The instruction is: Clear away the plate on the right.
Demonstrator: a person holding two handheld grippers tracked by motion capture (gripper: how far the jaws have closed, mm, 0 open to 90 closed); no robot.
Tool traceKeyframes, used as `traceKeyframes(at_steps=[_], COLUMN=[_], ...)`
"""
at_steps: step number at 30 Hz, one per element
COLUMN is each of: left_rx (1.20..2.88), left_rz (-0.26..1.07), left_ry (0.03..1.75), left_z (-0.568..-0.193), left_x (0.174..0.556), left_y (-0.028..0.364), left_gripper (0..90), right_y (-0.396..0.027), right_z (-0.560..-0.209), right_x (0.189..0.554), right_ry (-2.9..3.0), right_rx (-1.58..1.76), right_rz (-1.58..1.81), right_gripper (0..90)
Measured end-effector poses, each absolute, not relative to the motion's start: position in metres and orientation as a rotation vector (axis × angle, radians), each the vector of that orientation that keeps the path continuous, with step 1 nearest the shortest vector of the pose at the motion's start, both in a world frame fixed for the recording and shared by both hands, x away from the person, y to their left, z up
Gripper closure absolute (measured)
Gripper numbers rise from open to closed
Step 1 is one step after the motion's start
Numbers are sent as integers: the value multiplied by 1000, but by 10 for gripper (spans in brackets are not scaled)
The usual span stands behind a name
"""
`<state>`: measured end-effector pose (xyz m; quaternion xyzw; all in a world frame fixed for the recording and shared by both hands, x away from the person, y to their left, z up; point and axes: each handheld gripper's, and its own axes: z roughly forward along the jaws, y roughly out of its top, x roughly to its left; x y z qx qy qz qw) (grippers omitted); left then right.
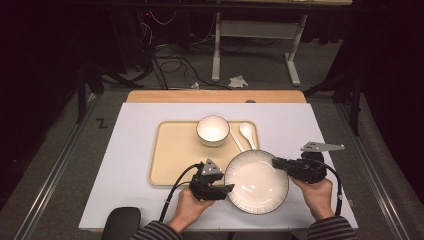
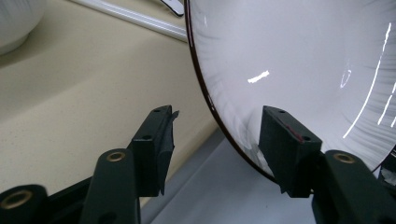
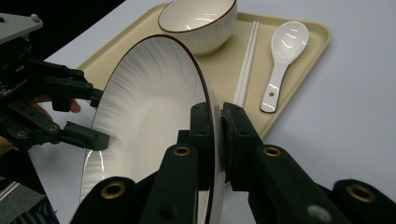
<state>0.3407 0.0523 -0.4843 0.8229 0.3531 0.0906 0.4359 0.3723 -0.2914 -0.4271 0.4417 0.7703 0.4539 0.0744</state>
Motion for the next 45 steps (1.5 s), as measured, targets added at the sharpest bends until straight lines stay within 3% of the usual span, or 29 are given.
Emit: traceKeyframes(at_steps=[6,14,20,32,45], left_rx=[2041,2049,2035,2007,1921], left_rz=[196,147,103,147,133], left_ry=[880,903,911,1026,1104], left_z=[-485,-487,-487,-476,-470], left_x=[341,341,341,337,336], left_y=[52,50,52,71,102], left_gripper=[628,737,777,849,859], right_y=[-278,-265,-256,-226,-203], right_z=[-429,-427,-426,-425,-427], right_x=[375,374,375,377,386], right_ry=[2349,2385,2409,2471,2524], right_rx=[1281,1243,1204,1059,952], right_rz=[1342,1367,1373,1338,1347], right_gripper=[848,845,842,839,842])
